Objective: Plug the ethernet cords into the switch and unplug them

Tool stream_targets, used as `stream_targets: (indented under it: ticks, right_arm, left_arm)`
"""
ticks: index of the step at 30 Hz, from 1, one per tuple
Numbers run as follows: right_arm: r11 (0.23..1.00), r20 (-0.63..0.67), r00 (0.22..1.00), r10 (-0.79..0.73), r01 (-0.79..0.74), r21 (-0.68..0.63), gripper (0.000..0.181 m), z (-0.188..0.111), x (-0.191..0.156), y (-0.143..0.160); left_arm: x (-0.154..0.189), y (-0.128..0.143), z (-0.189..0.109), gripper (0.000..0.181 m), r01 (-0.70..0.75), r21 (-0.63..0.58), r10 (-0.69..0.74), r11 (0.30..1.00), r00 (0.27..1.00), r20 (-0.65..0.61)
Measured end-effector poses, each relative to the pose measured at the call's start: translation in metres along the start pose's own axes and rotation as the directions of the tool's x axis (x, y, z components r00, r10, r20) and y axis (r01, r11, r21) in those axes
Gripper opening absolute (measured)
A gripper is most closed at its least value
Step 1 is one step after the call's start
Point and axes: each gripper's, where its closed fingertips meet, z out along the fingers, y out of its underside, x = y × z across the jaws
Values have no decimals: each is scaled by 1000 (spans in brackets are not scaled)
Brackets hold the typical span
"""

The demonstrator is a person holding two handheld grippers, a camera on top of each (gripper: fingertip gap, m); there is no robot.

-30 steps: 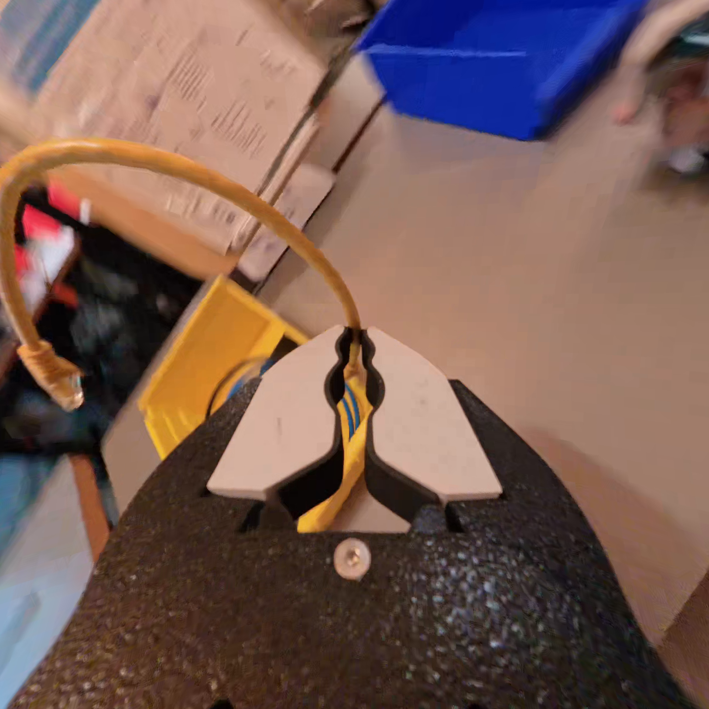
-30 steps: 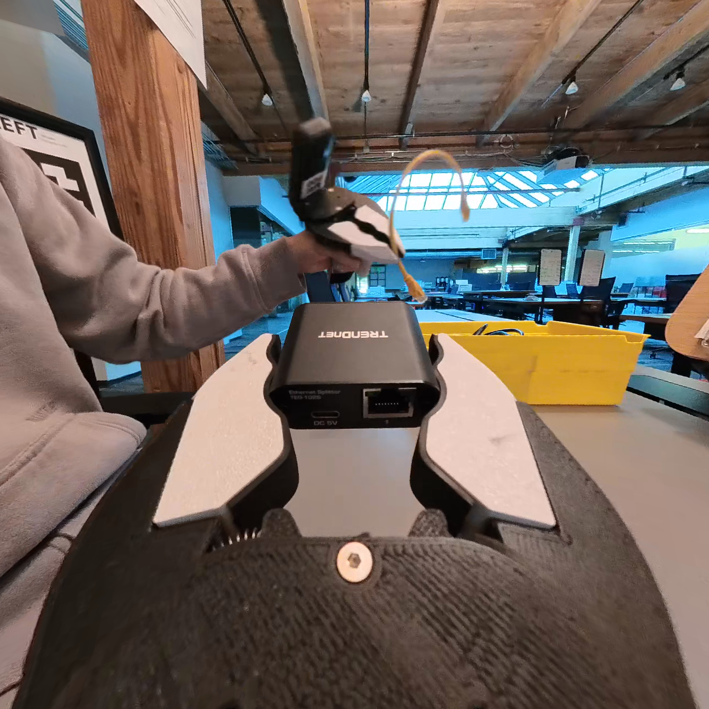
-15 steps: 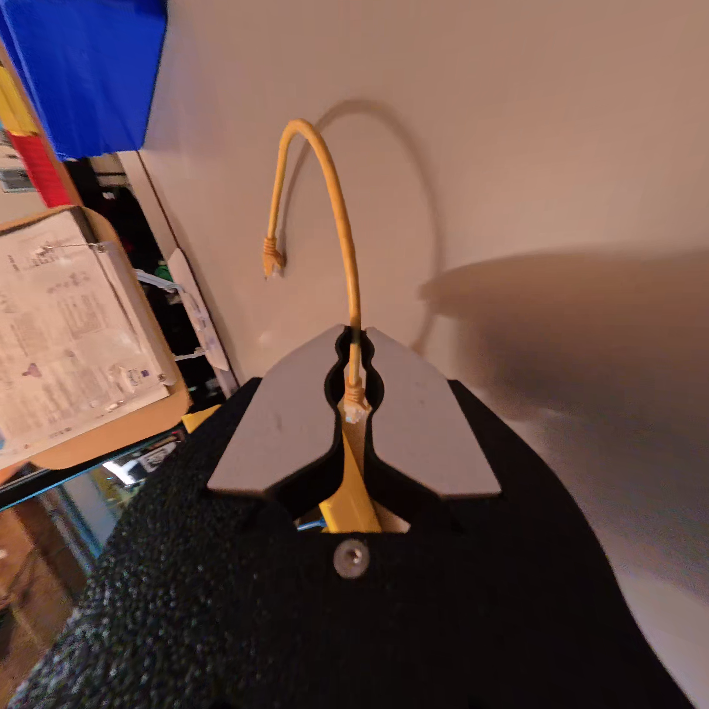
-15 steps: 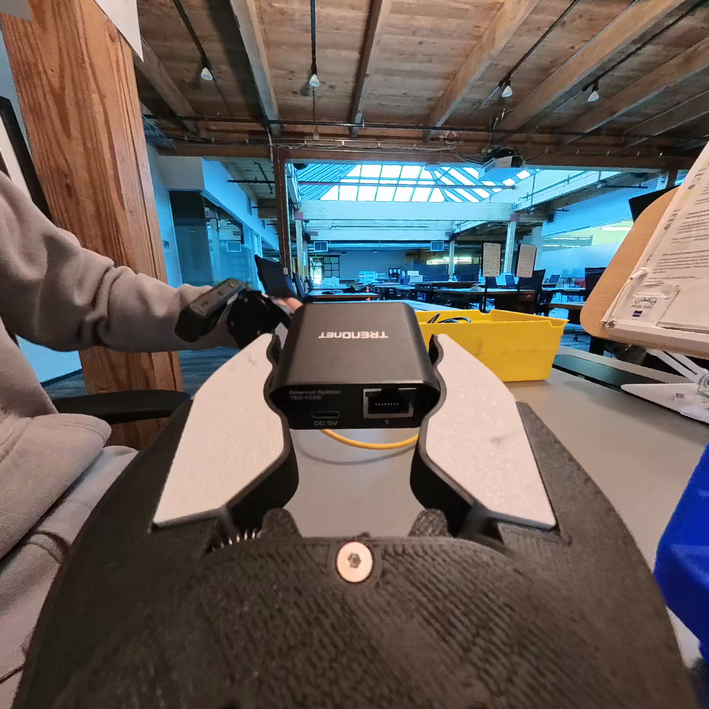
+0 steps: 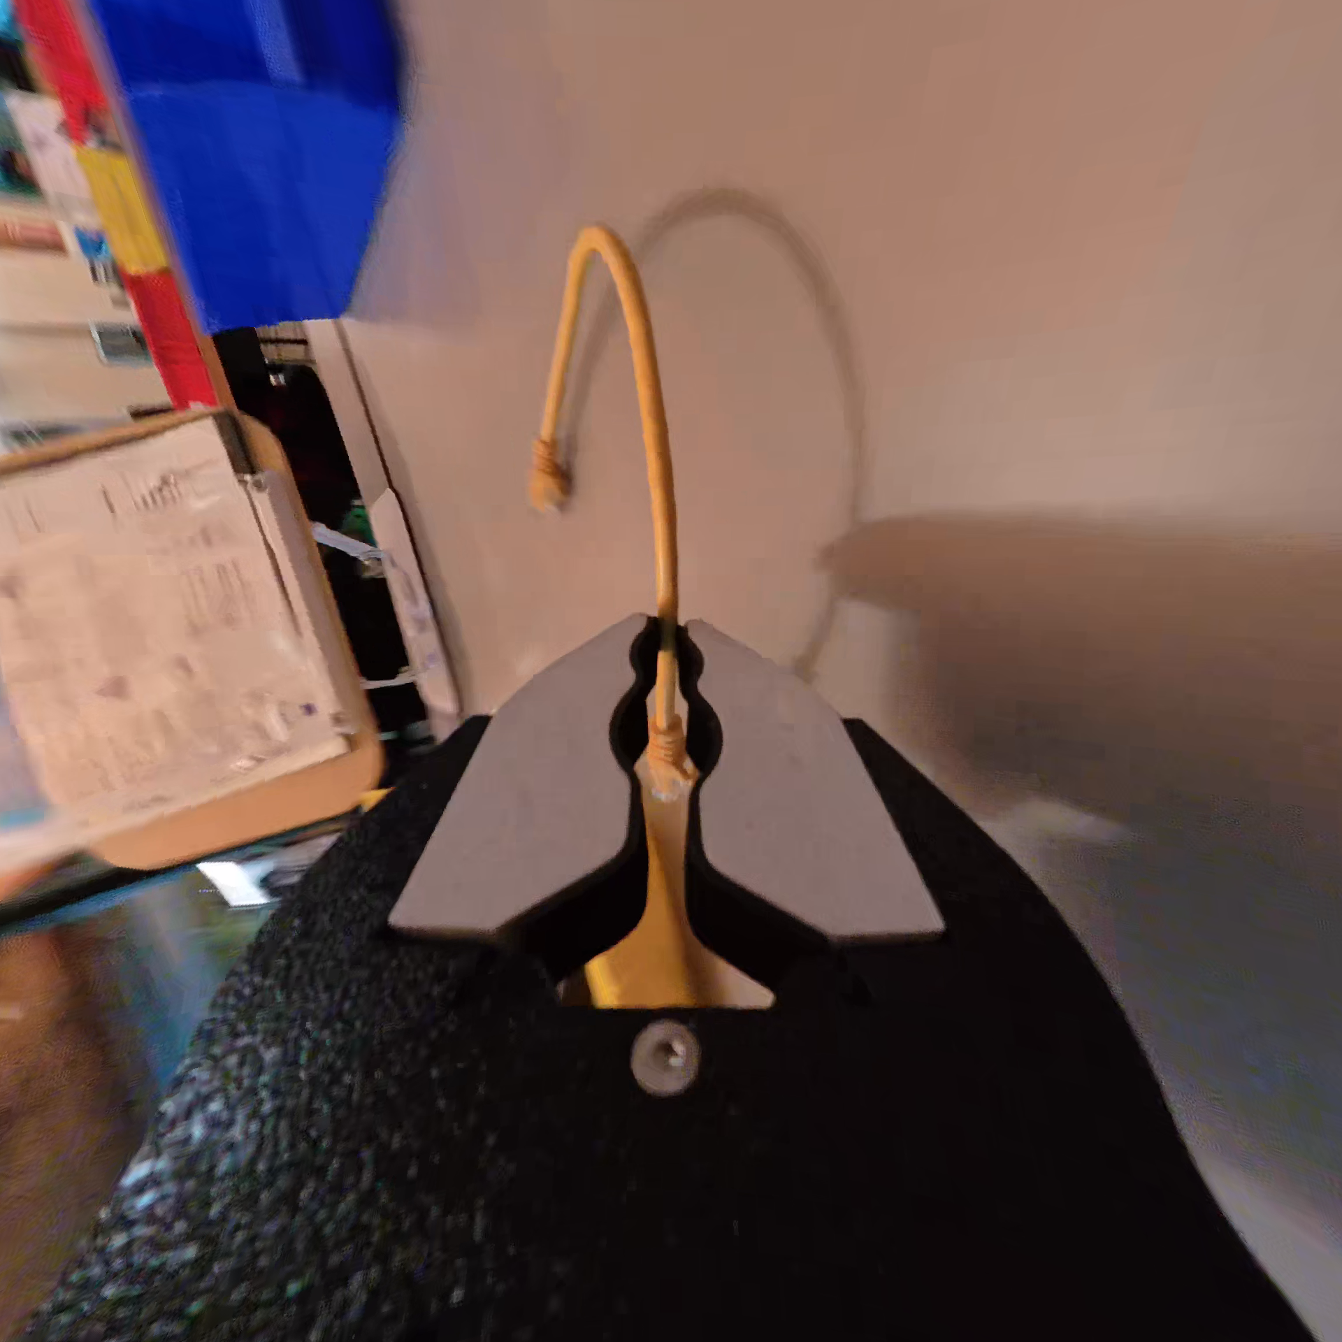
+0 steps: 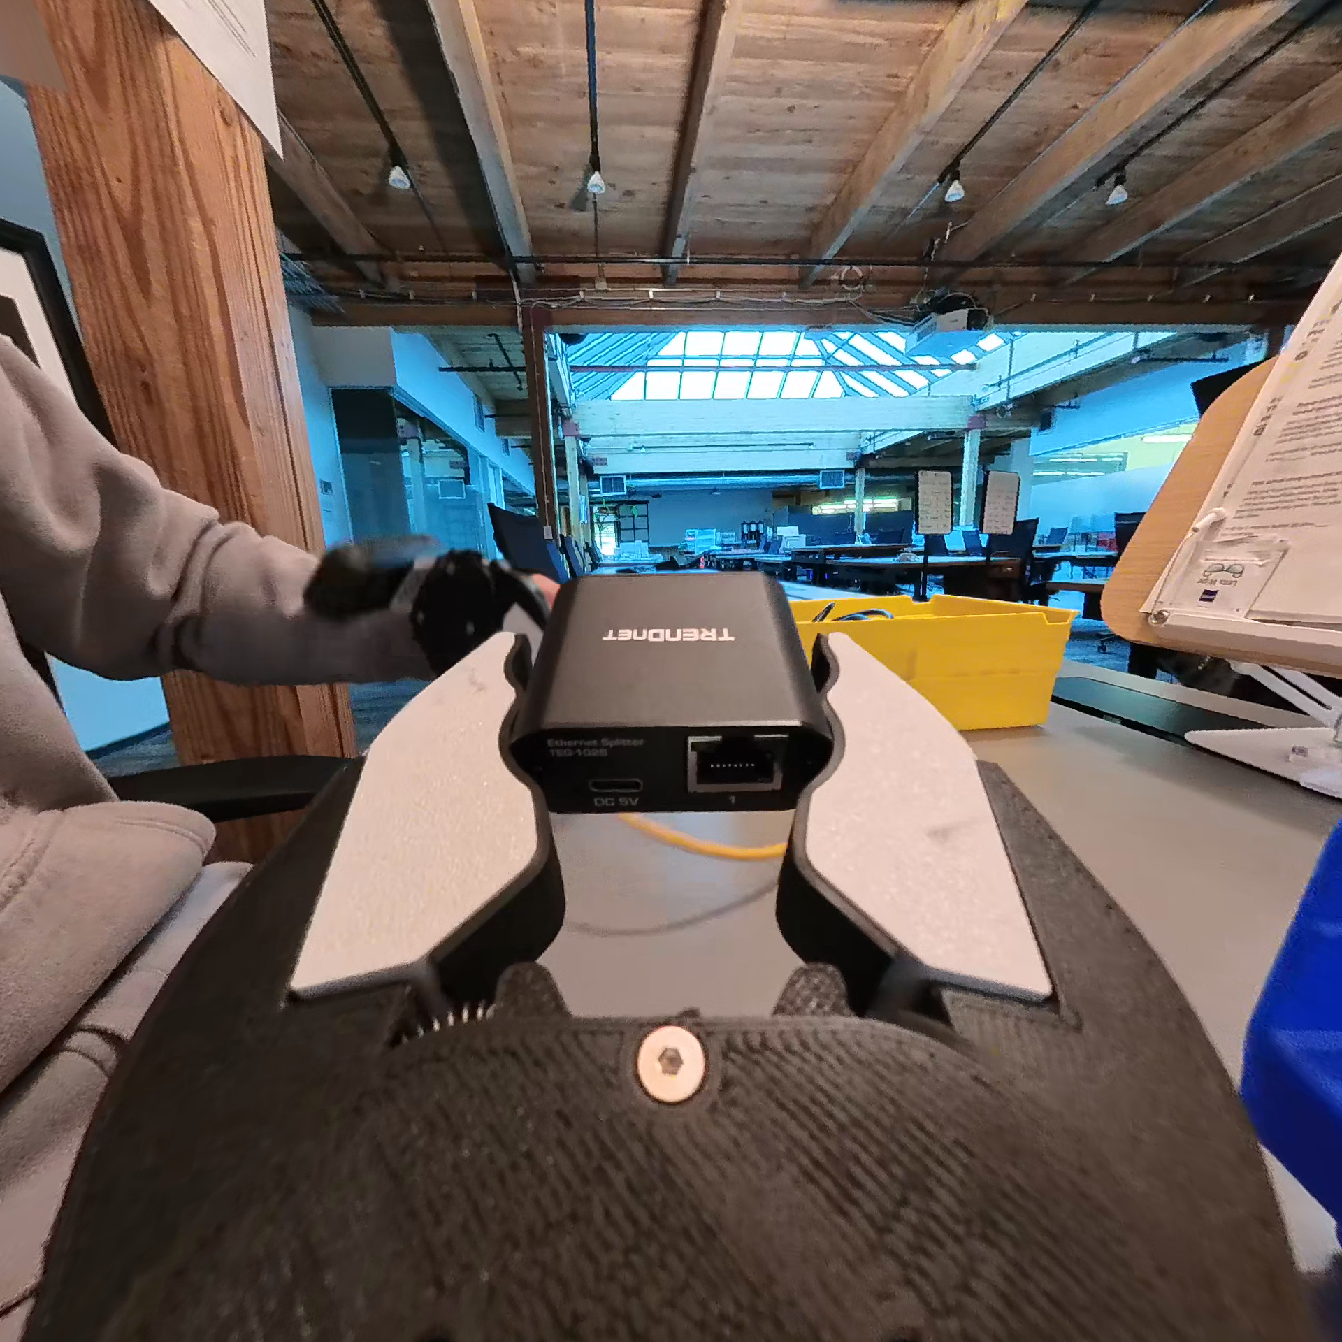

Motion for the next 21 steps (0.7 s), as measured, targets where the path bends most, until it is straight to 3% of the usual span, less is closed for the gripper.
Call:
stream_targets:
  ticks: [1, 2, 3, 5, 7, 8, 9, 10, 11, 13, 15, 17, 21]
  right_arm:
    - [1000, 1, 1000, -1, 1, 5, 74, 0, 0, -1]
    - [1000, 0, 1000, -2, 2, 7, 74, -1, 0, -1]
    - [1000, 5, 1000, -5, 4, 8, 74, -1, -1, -1]
    - [1000, 10, 1000, -9, 8, 2, 74, 0, -2, 0]
    - [1000, 13, 1000, -10, 10, 2, 74, 0, -3, 0]
    - [1000, 11, 1000, -12, 12, 3, 74, 0, -3, 0]
    - [1000, 10, 1000, -12, 12, 2, 74, 0, -2, 0]
    - [1000, 12, 1000, -13, 13, 2, 74, 0, -3, 0]
    - [1000, 12, 1000, -13, 13, 0, 74, 0, -3, 0]
    - [1000, 12, 1000, -15, 15, -2, 74, 0, -3, 0]
    - [1000, 13, 1000, -16, 16, -3, 74, 0, -3, 0]
    - [1000, 13, 1000, -17, 17, -5, 74, 1, -3, 1]
    - [1000, 13, 1000, -12, 13, -7, 74, 1, -3, 1]
  left_arm:
    - [-14, -17, -7, 4, 193, 103, -192, 976, 981, -12]
    - [-30, -32, -15, 4, 411, 210, -406, 887, 911, -68]
    - [-46, -45, -23, 4, 620, 290, -600, 730, 783, -163]
    - [-83, -54, -38, 4, 881, 386, -843, 274, 413, -345]
    - [-100, -50, -42, 4, 922, 312, -834, -231, -23, -551]
    - [-102, -43, -40, 4, 863, 257, -767, -435, -205, -609]
    - [-98, -36, -35, 4, 784, 218, -693, -581, -336, -638]
    - [-90, -28, -28, 4, 714, 200, -643, -671, -425, -637]
    - [-78, -21, -19, 4, 664, 187, -614, -724, -497, -613]
    - [-49, -16, -3, 4, 629, 135, -586, -766, -596, -548]
    - [-29, -17, 6, 4, 666, 121, -631, -736, -609, -481]
    - [-8, -21, 12, 5, 772, 70, -730, -632, -563, -387]
    - [26, -43, 7, 23, 940, -125, -863, -319, -342, -371]
